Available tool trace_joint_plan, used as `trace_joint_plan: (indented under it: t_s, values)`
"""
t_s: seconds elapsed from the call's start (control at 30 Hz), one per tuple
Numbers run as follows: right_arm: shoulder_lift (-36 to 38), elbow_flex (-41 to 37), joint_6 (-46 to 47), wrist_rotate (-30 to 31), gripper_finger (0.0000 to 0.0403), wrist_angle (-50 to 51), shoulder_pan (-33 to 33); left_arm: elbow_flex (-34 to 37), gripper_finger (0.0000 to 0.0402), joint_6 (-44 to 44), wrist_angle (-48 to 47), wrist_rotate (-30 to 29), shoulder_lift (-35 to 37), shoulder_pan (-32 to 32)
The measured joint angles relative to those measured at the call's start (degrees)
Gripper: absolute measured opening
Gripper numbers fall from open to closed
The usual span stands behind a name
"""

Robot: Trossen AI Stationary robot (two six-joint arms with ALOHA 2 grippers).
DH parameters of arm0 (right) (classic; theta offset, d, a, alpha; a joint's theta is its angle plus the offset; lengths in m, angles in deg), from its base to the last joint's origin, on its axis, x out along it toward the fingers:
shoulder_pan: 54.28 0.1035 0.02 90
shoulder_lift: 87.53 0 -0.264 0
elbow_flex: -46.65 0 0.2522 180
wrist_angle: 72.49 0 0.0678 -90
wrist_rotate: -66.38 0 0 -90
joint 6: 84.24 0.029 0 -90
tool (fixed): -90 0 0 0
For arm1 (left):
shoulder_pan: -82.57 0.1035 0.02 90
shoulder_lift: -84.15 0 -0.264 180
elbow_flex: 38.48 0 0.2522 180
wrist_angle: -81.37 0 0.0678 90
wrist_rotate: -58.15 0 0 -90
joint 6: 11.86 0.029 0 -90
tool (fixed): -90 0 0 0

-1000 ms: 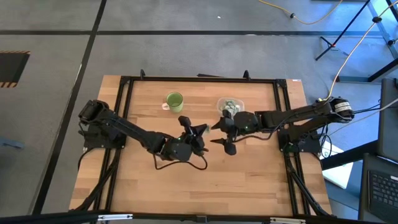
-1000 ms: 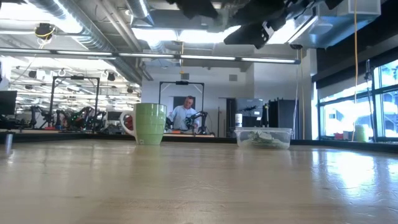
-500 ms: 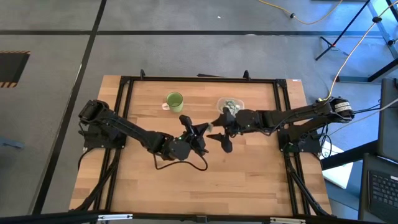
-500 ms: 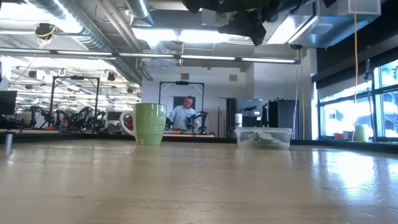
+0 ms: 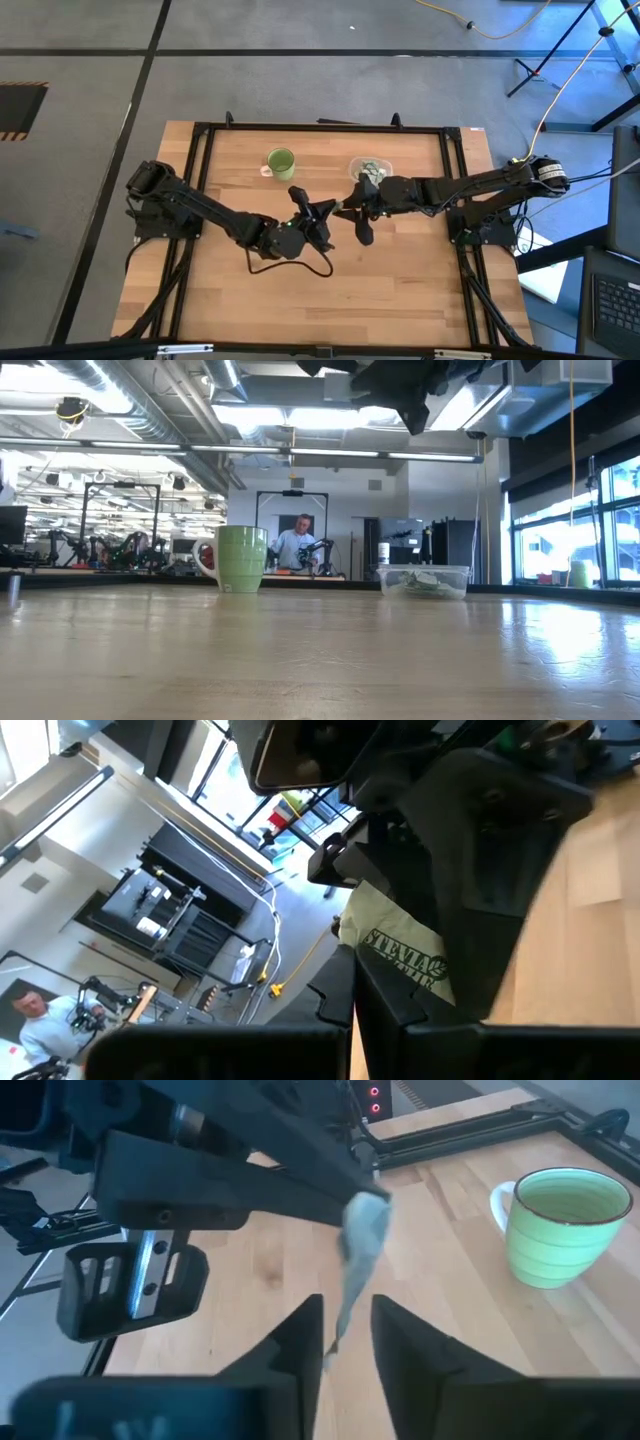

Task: Pick and place items into bin
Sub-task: Put the white stevia packet into the transparent bin

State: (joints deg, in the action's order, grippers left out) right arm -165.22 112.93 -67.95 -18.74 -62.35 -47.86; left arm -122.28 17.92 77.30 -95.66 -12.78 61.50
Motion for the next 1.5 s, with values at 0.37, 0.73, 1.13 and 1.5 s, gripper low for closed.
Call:
trace_joint_plan:
  t_s: [0.37, 0.73, 1.13, 1.5]
  values:
    - [0.0, 0.0, -0.04, -0.02, 0.0021, 0.02, 0.0, 0.0, 0.0002, 1.14, 0.0, 0.31, 0.0, -1.45]
    - [0.02, 0.0, 0.47, -0.01, 0.0004, 0.16, 0.0, -0.02, 0.0025, -1.67, -1.6, 3.21, 0.64, -2.13]
    - [3.76, -0.02, 3.64, 0.01, 0.0002, 13.87, -4.56, 0.24, 0.013, -25.89, -25.66, 17.43, 14.91, 0.31]
    - [3.2, -0.04, 2.95, -4.08, 0.0001, 37.44, -27.65, 15.38, 0.0109, -35.19, -19.23, 32.3, 29.26, 4.24]
